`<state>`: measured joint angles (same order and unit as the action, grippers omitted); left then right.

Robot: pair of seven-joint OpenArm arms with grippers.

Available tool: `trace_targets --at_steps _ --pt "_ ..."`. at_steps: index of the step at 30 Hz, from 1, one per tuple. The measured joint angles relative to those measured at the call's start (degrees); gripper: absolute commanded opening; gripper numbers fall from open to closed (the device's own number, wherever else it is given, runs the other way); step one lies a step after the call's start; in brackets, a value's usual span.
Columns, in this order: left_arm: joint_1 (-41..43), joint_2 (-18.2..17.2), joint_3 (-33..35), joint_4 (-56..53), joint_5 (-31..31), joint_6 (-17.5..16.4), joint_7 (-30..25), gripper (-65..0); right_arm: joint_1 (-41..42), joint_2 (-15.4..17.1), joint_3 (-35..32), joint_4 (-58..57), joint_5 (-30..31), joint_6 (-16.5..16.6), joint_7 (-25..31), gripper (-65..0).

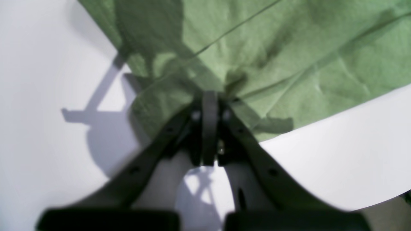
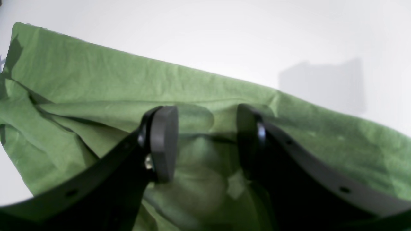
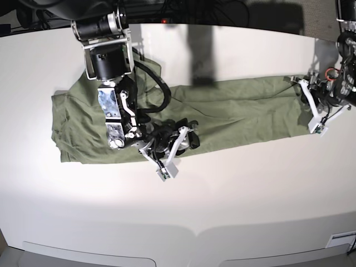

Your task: Fold the T-shirt properly

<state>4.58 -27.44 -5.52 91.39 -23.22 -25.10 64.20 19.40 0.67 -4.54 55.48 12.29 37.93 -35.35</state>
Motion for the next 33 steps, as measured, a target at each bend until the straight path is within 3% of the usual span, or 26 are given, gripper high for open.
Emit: trace_targets --at_steps 10,13,17,20,24,27,29,33 --pt "0.0 -0.1 0.0 0.0 0.0 0.0 -2.5 -65.0 0.0 0.0 0.0 0.0 0.0 0.0 0.0 -34.9" --pt "0.0 -0.1 0.0 0.0 4.5 0.0 -2.4 -65.0 0.0 0.0 0.0 0.0 0.0 0.0 0.0 -34.9" --pt "0.0 -0.2 0.0 0.0 8.6 0.0 -1.5 -38.2 0.0 0.0 0.0 0.0 0.0 0.0 -0.1 -34.9" --pt "0.0 -0.2 0.0 0.0 6.1 0.0 2.4 -32.2 0.1 0.0 0.0 0.0 0.0 0.0 -0.2 -34.9" --pt "0.0 -0.2 0.0 0.0 -2.2 0.0 6.5 -32.2 0.1 0.0 0.0 0.0 0.0 0.0 -0.2 -34.9" --pt "0.0 -0.2 0.0 0.0 -2.6 0.0 5.2 -33.8 0.1 0.0 0.0 0.0 0.0 0.0 -0.2 -34.9" --pt "0.0 -0.2 0.0 0.0 -2.6 0.0 5.2 -40.6 0.1 0.0 0.0 0.0 0.0 0.0 -0.3 -34.9" --pt "0.0 -0.2 0.0 0.0 -2.6 0.0 4.9 -61.8 0.1 0.0 0.0 0.0 0.0 0.0 -0.5 -34.9"
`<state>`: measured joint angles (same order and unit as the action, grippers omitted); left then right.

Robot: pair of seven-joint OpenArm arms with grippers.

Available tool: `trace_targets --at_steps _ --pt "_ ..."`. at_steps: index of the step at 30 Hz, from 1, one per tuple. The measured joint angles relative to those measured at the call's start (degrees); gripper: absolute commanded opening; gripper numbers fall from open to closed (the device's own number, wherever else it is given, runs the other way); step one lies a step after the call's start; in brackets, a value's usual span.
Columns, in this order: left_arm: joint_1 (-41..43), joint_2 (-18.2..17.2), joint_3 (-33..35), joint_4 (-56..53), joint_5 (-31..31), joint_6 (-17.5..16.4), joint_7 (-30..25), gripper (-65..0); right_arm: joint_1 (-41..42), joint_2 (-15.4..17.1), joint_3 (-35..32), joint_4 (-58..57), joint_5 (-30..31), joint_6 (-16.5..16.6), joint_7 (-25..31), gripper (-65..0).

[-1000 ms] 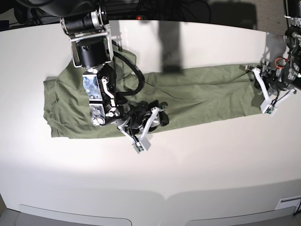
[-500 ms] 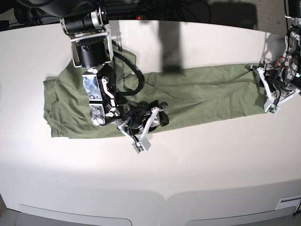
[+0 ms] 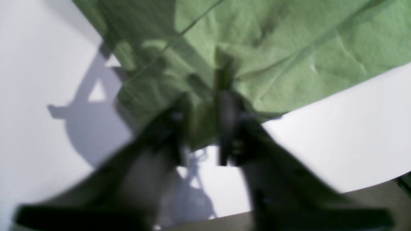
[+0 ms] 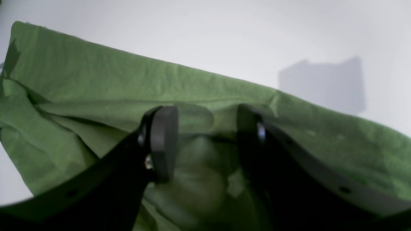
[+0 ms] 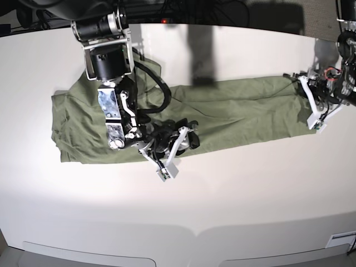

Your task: Fold the T-shirt properly

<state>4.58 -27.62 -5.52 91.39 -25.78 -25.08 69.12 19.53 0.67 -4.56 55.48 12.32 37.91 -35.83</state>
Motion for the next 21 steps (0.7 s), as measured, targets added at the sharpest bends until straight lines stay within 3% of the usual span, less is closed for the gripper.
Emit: trace_targets --at_steps 2,12,18,21 --pt "0.0 0.0 0.0 0.0 0.0 0.0 -0.6 -65.0 0.0 0.0 0.0 0.0 0.0 0.0 -0.1 -34.9" --pt "1.0 0.0 0.0 0.0 1.2 0.0 -7.3 -65.0 0.0 0.0 0.0 0.0 0.0 0.0 -0.2 -34.9" --pt "1.0 0.0 0.0 0.3 0.8 0.0 -7.5 -65.0 0.0 0.0 0.0 0.0 0.0 0.0 -0.2 -34.9" --pt "1.0 0.0 0.0 0.3 0.3 0.0 -7.4 -46.3 0.0 0.0 0.0 0.0 0.0 0.0 -0.2 -34.9"
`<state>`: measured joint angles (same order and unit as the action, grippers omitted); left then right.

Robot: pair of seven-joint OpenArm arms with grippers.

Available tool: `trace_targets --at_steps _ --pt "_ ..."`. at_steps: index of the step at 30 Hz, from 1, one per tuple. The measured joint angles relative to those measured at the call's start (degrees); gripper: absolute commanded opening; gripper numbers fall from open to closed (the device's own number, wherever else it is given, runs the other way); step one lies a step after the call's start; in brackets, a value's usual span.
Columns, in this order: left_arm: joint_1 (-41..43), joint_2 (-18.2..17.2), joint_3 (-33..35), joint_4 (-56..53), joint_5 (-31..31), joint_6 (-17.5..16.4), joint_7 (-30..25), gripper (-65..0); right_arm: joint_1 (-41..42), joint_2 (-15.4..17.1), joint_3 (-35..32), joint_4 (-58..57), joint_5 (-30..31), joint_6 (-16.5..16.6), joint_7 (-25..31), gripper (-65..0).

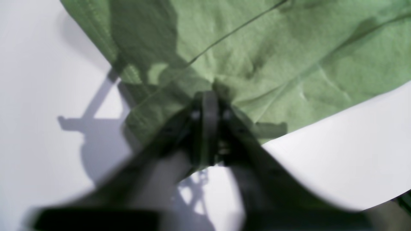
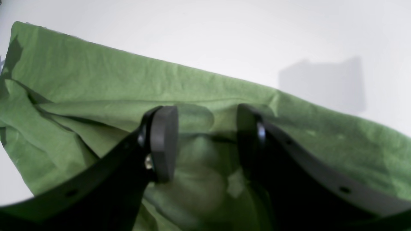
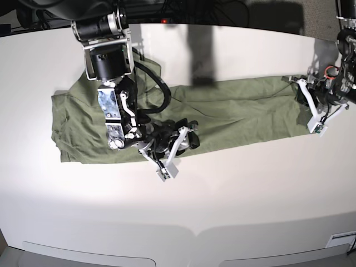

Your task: Fold the T-shirt properly

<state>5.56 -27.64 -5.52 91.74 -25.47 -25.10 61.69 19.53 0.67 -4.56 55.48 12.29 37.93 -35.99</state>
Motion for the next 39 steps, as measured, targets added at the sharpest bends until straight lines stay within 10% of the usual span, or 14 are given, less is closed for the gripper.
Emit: trace_targets --at_steps 8,21,39 --pt "0.0 0.0 0.0 0.0 -15.4 -3.9 0.9 -43.1 0.0 0.0 0.0 0.0 0.0 0.0 0.0 -34.9" --pt "5.1 3.8 0.0 -1.0 2.4 -4.1 -10.7 -43.1 2.0 6.4 -0.2 -0.1 2.7 0.0 -1.4 -34.9" --pt "-9.3 7.0 -0.4 -19.8 4.4 -6.6 -15.3 -43.1 1.6 12.2 -0.3 24.8 20.1 1.8 -26.0 -34.9"
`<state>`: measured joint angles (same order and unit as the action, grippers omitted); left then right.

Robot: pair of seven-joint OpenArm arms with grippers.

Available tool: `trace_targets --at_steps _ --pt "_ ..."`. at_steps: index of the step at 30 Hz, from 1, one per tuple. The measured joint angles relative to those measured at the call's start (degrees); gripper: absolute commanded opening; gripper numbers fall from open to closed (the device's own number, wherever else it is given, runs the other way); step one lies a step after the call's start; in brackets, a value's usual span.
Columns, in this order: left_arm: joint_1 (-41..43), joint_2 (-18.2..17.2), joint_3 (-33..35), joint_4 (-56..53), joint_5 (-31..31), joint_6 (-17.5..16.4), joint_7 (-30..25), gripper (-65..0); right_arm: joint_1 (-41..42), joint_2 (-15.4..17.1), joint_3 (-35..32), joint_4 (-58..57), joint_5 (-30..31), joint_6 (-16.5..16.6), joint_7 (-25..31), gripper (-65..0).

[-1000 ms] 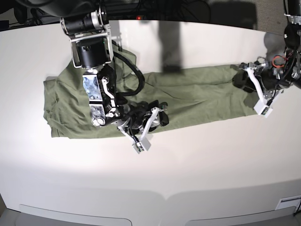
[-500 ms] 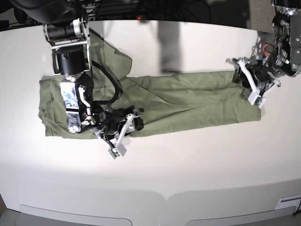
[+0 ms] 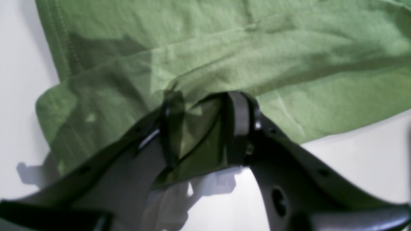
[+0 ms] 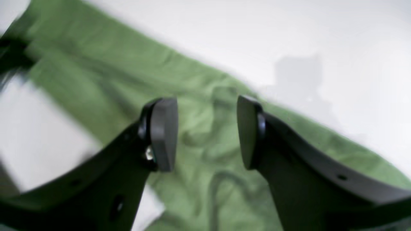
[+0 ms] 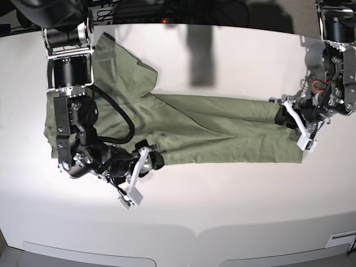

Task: Fold the T-shirt properly
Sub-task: 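Release the fabric and lift the right gripper to the strip's bunched end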

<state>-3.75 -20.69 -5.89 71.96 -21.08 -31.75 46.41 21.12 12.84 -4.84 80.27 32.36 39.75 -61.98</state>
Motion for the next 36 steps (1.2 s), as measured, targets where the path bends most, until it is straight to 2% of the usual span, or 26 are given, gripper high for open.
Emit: trace_targets --at_steps 4,9,12,17,21,24,29,36 --pt "0.1 -0.3 0.0 -0.2 -2.9 0.3 0.2 -43.1 -5.5 5.4 -3.9 5.8 0.7 0.0 -3.4 -34.9" --pt "-0.2 -0.3 -0.1 -0.3 -3.8 0.5 1.3 -43.1 -13.0 12.3 -13.3 12.3 -3.4 0.0 -3.7 -34.8" --pt "-1.0 -0.3 0.0 -0.5 -4.0 0.4 2.4 -43.1 -16.9 15.2 -16.8 18.1 -5.6 0.0 -3.5 -34.8" --pt "-1.9 -0.3 0.0 -0.6 -3.6 0.5 3.9 -43.1 -22.7 19.0 -18.1 27.5 -5.6 0.2 -7.0 -34.8" --pt "-2.0 -0.3 0.0 -0.6 -3.6 0.5 3.8 -43.1 -27.9 21.9 -18.1 30.9 -5.2 0.2 -7.3 -34.8" --pt "-2.0 -0.3 0.0 -0.6 -3.5 0.7 3.9 -43.1 -31.9 23.3 -18.1 30.8 -7.1 0.2 -7.7 -34.8" --pt "-2.0 -0.3 0.0 -0.7 -5.2 0.9 3.9 -43.1 -35.4 24.1 -18.1 30.8 -14.4 0.2 -2.5 -34.9" --pt "-2.0 -0.3 0.0 -0.7 -5.6 1.1 3.9 -43.1 -36.1 24.3 -18.1 27.3 -17.3 0.2 0.3 -34.9"
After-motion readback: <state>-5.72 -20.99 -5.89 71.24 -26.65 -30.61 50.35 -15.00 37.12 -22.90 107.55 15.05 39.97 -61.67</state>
